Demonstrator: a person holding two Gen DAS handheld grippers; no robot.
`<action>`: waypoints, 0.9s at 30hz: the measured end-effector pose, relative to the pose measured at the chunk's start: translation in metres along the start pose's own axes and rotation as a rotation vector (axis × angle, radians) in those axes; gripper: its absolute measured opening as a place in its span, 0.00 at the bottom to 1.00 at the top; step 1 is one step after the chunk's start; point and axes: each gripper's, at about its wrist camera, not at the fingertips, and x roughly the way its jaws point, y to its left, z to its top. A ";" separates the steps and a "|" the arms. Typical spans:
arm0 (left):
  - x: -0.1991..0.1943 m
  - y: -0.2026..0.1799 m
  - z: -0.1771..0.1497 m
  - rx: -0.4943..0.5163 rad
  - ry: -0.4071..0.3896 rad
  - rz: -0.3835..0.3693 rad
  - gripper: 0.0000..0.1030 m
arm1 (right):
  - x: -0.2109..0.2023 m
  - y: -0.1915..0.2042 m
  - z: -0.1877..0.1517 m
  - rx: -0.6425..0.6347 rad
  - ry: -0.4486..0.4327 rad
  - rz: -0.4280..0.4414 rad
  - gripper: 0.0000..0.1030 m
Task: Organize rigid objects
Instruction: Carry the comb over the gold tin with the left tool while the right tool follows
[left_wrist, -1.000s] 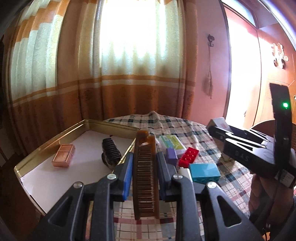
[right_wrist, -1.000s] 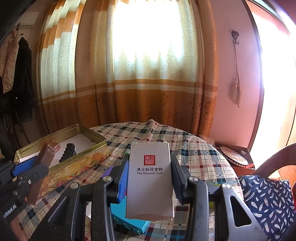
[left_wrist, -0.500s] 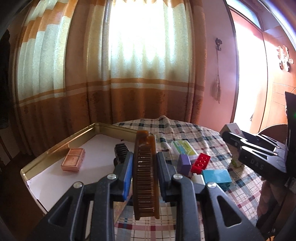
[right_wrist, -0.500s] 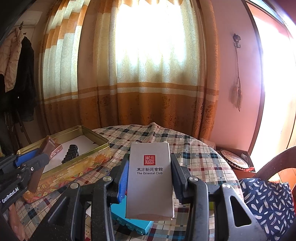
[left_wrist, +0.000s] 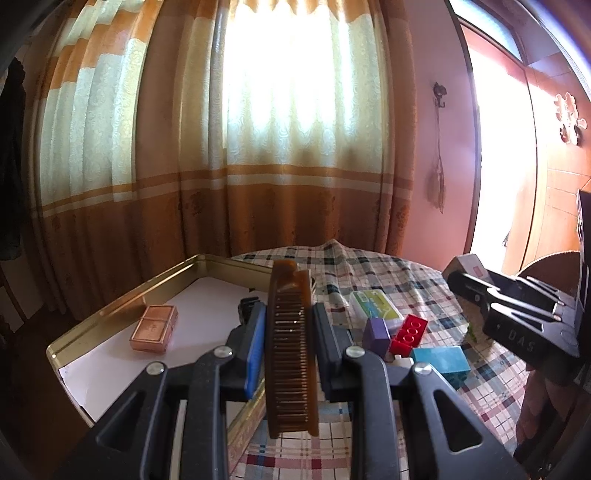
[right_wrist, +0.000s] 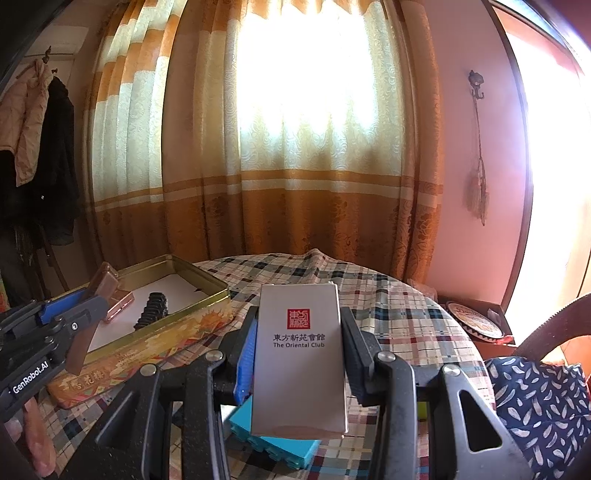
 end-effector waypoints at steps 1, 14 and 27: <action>0.000 0.002 0.001 -0.006 -0.001 0.001 0.22 | 0.001 0.001 0.000 -0.002 0.003 0.001 0.42; 0.005 0.021 0.010 -0.033 0.010 0.020 0.22 | 0.007 0.024 0.013 -0.027 0.019 0.051 0.42; 0.015 0.048 0.012 -0.056 0.044 0.077 0.22 | 0.028 0.064 0.044 -0.065 0.032 0.141 0.42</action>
